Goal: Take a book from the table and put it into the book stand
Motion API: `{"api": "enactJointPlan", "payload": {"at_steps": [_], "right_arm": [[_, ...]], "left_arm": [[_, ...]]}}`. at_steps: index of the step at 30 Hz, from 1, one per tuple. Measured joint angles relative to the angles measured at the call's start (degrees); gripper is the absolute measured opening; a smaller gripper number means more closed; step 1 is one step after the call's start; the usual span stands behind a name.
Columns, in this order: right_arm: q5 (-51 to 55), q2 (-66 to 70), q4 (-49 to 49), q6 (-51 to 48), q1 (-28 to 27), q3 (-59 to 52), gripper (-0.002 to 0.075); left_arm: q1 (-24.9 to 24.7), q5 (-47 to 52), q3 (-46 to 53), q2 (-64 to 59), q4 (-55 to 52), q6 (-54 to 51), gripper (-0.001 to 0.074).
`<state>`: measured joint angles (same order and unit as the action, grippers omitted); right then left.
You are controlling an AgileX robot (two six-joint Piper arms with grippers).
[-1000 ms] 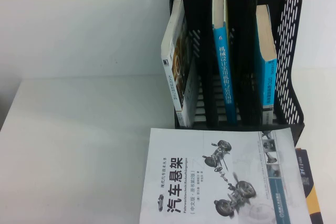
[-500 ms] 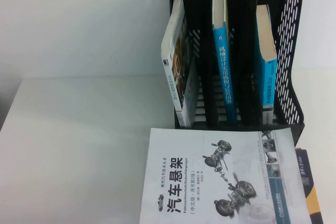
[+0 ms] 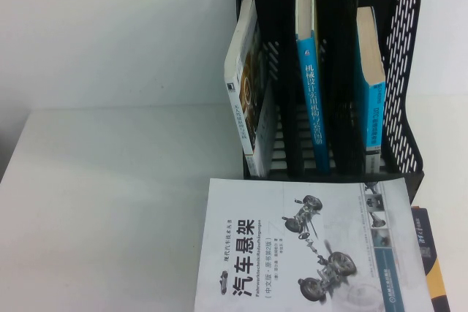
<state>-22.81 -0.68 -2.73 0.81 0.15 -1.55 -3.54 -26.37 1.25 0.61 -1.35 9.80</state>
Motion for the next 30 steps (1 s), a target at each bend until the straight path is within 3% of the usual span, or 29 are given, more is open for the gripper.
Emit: {"api": "enactJointPlan", "payload": {"at_steps": [13,20,30], "right_arm": [[-2.9,0.0,0.0,0.0,0.0,0.0,-0.0003],[16.3,0.0,-2.9,0.0,0.0,10.6,-0.0002],[43.6,15.1,-6.5,4.4,0.0,26.6,-0.0002]], "left_arm": [[0.0,-4.0,-0.1,0.1,4.6,5.6,-0.0004],[0.0,21.4,-13.4,-0.5,5.9,5.8,-0.0004],[0.0,39.8,-27.5,-14.0,2.6,-0.8,-0.0004]]}}
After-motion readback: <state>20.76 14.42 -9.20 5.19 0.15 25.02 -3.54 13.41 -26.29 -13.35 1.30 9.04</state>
